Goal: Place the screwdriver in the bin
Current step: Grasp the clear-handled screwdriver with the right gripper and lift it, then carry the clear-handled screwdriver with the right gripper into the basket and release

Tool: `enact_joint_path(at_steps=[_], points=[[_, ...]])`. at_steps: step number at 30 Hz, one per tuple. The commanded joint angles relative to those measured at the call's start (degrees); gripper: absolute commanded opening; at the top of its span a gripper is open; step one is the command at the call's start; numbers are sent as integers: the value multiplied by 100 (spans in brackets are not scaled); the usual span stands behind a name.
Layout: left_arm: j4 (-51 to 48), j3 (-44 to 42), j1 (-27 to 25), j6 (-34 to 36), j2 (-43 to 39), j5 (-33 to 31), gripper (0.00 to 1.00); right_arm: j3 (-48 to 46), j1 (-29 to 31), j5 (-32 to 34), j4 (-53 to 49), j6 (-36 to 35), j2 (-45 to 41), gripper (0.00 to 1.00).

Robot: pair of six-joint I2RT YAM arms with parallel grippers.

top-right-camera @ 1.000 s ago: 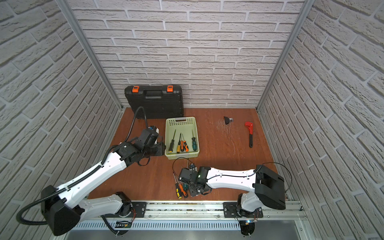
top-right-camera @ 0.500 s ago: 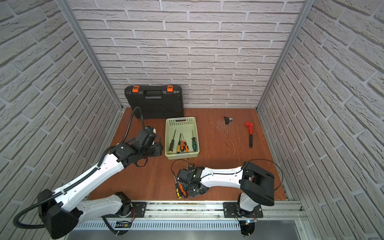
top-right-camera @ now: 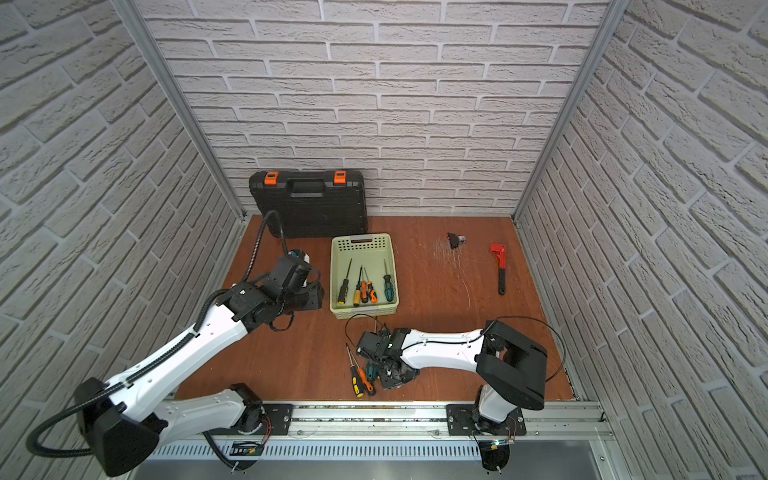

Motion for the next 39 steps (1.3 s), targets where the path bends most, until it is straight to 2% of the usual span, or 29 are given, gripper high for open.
enact_joint_path(at_steps=[1, 11, 17, 21, 27, 31, 35, 39], points=[[-70, 201, 34, 87, 37, -117, 53, -159, -138, 346, -161, -199, 93, 30], [-185, 458, 54, 266, 214, -135, 53, -437, -147, 418, -111, -209, 21, 6], [-167, 621, 54, 256, 317, -130, 53, -729, -179, 445, -328, 44, -467, 6], [-133, 646, 54, 197, 345, -134, 53, -547, -212, 631, -608, 169, -957, 5], [-155, 598, 54, 74, 270, -169, 53, 194, -356, 976, -1314, 113, -1705, 5], [-195, 615, 54, 30, 213, -210, 53, 1070, -742, 925, -1668, -444, -2007, 6], [-208, 554, 61, -12, 136, -219, 53, 2206, -1236, 792, -1929, -1258, -1646, 5], [-240, 493, 80, -32, 75, -244, 53, 3098, -1640, 605, -1694, -2027, -874, 5]])
